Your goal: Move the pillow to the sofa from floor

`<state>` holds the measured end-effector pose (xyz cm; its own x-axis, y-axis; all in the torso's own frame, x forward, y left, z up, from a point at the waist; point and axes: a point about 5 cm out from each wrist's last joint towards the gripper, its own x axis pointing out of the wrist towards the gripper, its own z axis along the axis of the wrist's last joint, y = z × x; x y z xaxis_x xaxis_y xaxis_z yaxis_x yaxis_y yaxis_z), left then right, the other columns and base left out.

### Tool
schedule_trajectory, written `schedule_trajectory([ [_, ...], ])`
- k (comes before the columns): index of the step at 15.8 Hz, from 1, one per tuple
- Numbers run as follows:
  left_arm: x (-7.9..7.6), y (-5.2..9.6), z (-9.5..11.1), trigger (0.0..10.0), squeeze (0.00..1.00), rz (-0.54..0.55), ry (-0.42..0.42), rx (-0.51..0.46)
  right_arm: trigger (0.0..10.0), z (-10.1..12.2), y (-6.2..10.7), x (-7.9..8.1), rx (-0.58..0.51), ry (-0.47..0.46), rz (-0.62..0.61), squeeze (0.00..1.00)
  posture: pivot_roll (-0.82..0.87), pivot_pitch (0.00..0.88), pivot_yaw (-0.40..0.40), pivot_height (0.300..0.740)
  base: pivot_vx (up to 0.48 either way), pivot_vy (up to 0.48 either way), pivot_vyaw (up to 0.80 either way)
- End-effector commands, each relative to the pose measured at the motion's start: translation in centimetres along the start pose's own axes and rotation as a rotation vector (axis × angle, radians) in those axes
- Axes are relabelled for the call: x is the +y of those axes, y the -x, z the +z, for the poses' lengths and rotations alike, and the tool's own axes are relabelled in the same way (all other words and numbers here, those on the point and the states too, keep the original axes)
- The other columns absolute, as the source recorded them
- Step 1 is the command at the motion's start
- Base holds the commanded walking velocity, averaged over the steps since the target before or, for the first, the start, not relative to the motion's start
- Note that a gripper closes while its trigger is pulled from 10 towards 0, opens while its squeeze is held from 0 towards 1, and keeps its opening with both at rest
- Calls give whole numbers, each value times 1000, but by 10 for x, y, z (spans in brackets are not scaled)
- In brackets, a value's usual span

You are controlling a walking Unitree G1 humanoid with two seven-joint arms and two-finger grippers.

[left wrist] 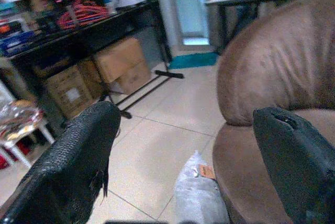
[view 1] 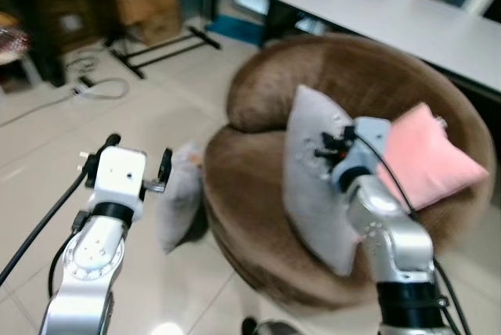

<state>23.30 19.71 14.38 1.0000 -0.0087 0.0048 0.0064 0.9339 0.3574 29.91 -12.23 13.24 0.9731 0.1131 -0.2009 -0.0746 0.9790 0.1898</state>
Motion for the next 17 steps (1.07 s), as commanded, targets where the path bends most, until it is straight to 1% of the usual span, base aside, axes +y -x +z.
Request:
schedule_trajectory([
  [1,-3,1,0,10000,0,-16,3,-3,10000,11,3,0,-53,10,19,0,4,0,-87,740,0,0,-800],
  [4,-3,3,-1,10000,0,-20,15,-5,10000,10,3,0,-47,15,26,0,5,0,-87,740,0,0,-800],
  [11,-3,2,-1,10000,0,-29,15,-11,10000,10,3,3,-41,22,39,0,6,0,-84,740,0,466,-800],
  [13,1,2,0,10000,0,-3,18,-11,10000,11,0,8,-36,24,70,0,8,0,-80,740,0,0,-800],
  [16,3,1,0,10000,0,-9,21,-8,10000,16,-1,16,-54,2,135,0,11,0,-75,740,0,0,0],
  [17,5,1,1,10000,0,-11,28,-15,10000,17,-1,19,-53,9,155,0,13,0,-75,740,0,0,0],
])
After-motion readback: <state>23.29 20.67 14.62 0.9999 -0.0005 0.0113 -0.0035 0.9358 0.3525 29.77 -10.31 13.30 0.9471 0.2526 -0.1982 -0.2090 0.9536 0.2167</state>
